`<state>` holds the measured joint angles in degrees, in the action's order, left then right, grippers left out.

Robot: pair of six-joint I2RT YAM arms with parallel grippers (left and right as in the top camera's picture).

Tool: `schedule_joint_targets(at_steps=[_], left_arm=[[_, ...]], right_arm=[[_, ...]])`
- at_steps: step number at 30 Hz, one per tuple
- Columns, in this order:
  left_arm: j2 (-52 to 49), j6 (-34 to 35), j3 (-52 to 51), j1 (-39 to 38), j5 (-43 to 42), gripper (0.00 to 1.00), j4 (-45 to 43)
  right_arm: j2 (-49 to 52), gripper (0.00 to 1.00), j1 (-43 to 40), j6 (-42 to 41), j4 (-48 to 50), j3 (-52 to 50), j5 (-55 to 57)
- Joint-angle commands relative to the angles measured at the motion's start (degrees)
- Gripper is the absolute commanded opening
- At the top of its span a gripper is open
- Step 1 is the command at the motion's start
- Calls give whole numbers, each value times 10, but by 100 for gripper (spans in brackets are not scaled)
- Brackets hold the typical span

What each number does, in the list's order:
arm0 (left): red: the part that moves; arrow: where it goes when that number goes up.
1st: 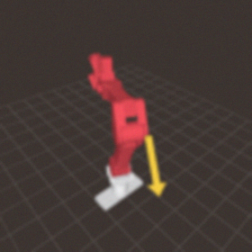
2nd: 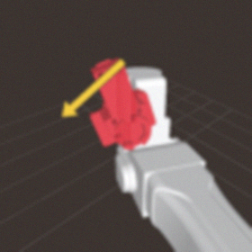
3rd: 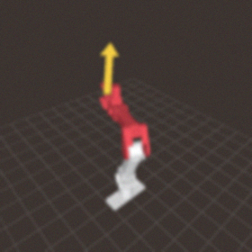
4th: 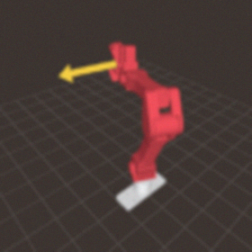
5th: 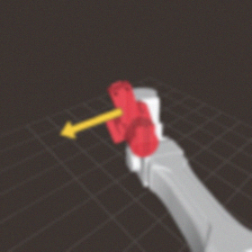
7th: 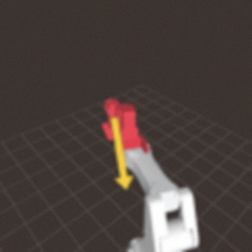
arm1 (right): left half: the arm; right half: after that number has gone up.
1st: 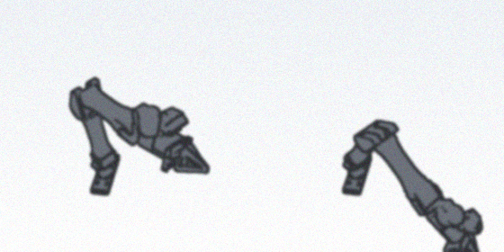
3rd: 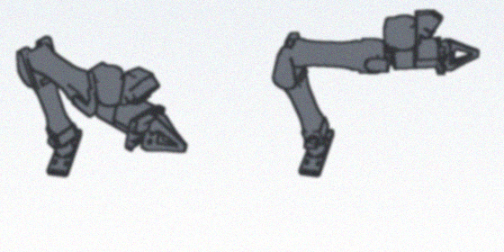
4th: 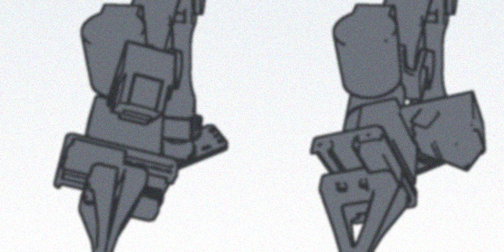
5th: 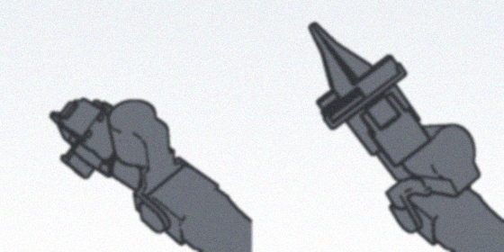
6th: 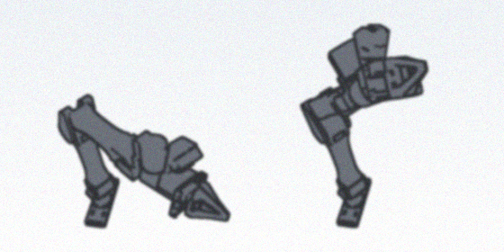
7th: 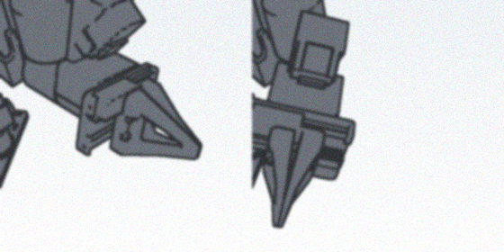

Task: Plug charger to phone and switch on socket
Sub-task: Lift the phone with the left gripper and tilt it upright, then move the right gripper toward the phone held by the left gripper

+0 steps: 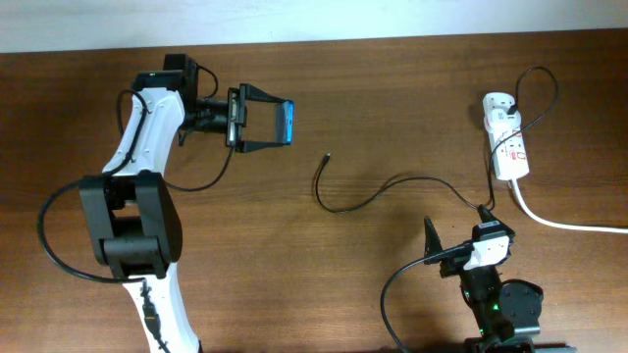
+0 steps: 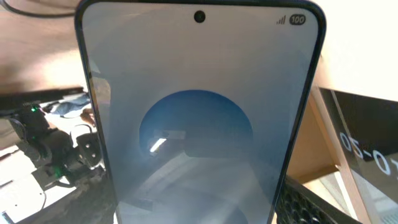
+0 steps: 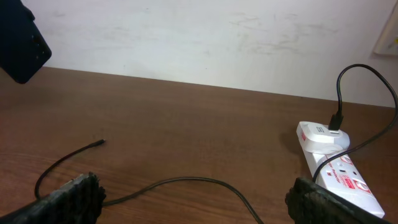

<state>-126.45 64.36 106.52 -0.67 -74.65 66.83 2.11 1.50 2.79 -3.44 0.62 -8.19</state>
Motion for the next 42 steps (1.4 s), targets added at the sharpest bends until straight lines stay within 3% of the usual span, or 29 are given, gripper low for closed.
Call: schedule_joint_targets(at_steps=[1,4,10,18,22,26,30,34,38,42], left_arm=[[-2,5,16,2,35,0,2],[-2,6,16,2,82,0,1],[7,11,17,-1,280,0,8],[101,38,21,-42,530,0,14],[132,49,22,-79,609,0,12],[136,51,22,-115,625,0,-4],[136,63,22,-128,624,0,-17],[136,68,22,-129,619,0,-17],[136,68,22,-129,617,0,-17],[136,68,22,-129,594,0,-17]], right_arm=[[-2,98,4,-2,-3,-3,-1],[-2,98,4,-2,-3,-3,-2],[-2,98,4,-2,-4,-3,-2],[-2,98,4,-2,-3,-3,-1],[-2,98,4,-2,-3,-3,-2],[-2,98,4,-2,9,-3,-2],[-2,98,4,-10,96,-3,-66],[-2,98,3,-250,140,-3,-37],[-1,98,3,-324,139,14,-39],[43,98,4,-338,117,68,-56]])
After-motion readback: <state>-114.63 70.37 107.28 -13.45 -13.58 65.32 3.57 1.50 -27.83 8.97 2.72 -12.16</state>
